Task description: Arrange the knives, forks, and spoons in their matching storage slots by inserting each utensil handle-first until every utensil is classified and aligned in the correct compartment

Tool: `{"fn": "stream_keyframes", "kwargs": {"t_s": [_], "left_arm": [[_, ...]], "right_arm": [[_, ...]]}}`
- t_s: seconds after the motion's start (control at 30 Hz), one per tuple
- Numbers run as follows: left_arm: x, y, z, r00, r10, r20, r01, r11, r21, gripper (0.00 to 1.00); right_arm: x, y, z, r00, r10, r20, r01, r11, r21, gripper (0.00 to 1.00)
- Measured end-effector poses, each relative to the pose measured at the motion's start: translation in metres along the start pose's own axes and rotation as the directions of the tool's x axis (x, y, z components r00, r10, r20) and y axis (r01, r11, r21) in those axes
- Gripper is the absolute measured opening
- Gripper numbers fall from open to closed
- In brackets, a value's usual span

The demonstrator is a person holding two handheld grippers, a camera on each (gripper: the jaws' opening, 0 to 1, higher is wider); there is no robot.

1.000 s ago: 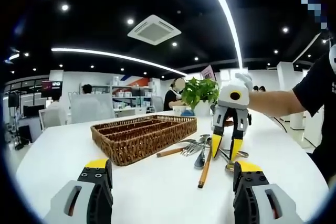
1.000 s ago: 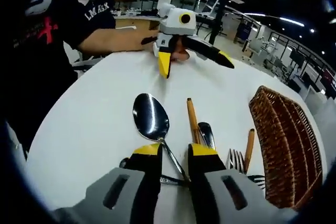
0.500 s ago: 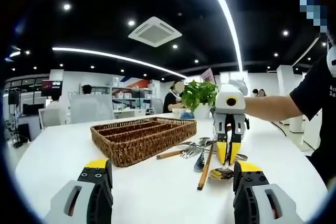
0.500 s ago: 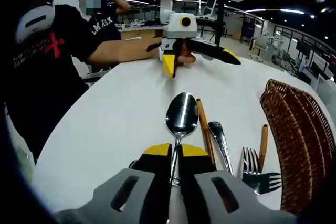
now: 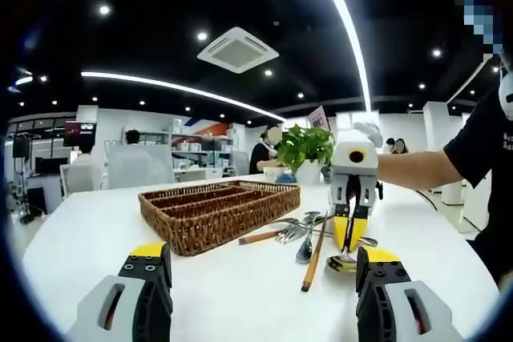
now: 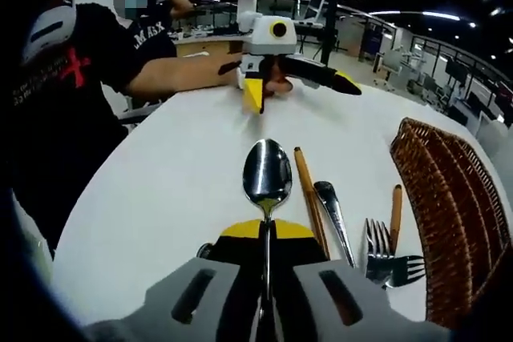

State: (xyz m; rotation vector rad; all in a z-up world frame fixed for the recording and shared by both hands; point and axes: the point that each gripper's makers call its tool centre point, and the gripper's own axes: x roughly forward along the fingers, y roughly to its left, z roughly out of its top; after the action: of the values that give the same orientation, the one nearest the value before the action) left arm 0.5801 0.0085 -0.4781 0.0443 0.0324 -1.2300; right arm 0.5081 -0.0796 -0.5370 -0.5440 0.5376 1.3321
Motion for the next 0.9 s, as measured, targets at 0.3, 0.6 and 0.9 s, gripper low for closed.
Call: {"fn": "stream_keyframes", "kwargs": {"t_s": [0.3,0.6,0.9], "left_arm": [[0.001,-0.002,-0.001,1.0,-0.002,-0.006,0.002,1.0,0.009,1.0],[0.001,-0.004,-0.002,1.0,-0.002,-0.01,0.002,1.0,0.015,1.0],[0.001,-0.005,-0.001,1.0,0.0,-0.008,0.0,1.0,0.019,1.0]], "right_arm": [[-0.01,-0.005,0.001,0.996,-0.083,0.011,0.083,0.996,0.033,0.0],[-0.032,-0.01,0.017,0.981,-0.191,-0.037,0.19,0.982,-0.024,0.0],[-0.052,-0.014,0.03,0.962,-0.26,-0.081,0.257,0.965,-0.053,0.0]]}}
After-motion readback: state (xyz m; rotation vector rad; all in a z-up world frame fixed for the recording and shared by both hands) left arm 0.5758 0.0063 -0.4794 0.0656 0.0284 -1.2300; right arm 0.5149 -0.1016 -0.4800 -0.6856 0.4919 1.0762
